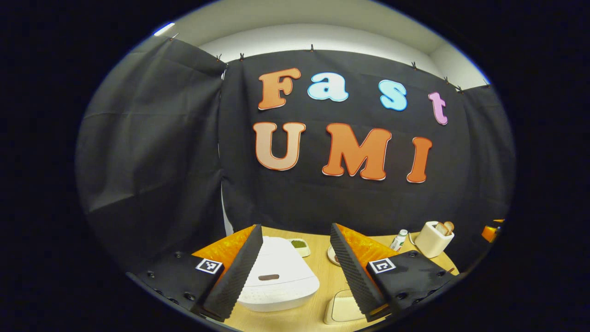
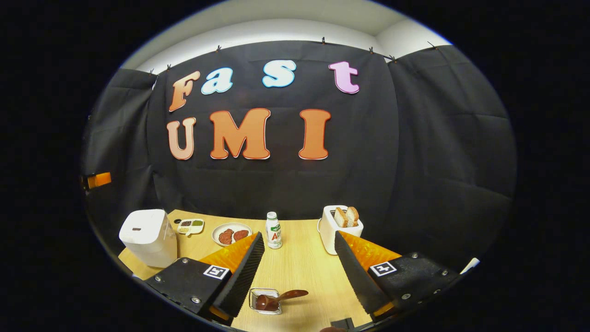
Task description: Close the left gripper, press the button to open the rice cooker; take a wooden spoon from the chopstick holder with the right hand, scoop a spoonful of rice and pour it into the rice cooker, then put the wooden spoon back into the chopstick holder.
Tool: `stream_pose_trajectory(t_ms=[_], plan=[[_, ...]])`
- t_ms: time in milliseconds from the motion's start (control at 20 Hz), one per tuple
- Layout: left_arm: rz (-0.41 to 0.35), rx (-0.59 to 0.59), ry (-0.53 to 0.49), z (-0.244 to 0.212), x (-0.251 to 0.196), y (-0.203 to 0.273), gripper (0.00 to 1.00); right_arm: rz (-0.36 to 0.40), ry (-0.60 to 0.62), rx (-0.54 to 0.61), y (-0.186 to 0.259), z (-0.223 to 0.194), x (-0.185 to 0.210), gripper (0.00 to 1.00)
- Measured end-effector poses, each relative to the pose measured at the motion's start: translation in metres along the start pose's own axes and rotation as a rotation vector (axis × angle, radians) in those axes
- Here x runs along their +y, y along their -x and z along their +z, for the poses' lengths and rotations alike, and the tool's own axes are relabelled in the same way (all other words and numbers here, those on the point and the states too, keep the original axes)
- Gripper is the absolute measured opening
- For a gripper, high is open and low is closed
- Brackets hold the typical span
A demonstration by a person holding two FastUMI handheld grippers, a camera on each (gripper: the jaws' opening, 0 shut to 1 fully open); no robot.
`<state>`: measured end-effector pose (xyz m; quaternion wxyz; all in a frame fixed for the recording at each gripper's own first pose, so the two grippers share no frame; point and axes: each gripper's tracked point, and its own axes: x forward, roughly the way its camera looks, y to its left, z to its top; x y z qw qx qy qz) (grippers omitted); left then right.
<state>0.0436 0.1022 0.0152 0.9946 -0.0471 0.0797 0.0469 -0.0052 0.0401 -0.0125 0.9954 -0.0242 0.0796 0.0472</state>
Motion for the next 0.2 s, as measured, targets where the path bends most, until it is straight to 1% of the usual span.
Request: stream_pose_trajectory(t_ms=[100,150,200], plan=[[-0.003,-0.026,0.021,0.010,0.000,0.013,0.99,0.008,-0.007,-0.015,0.005,0.004,0.002,0.95],[0.008,-0.045,-0.002,0.015,0.004,0.017,0.99,0.010,-0.005,-0.021,0.007,0.004,0.002,1.00],[0.025,-0.060,-0.029,0.018,0.010,0.021,0.99,0.012,0.000,-0.024,0.007,0.004,0.001,0.95]])
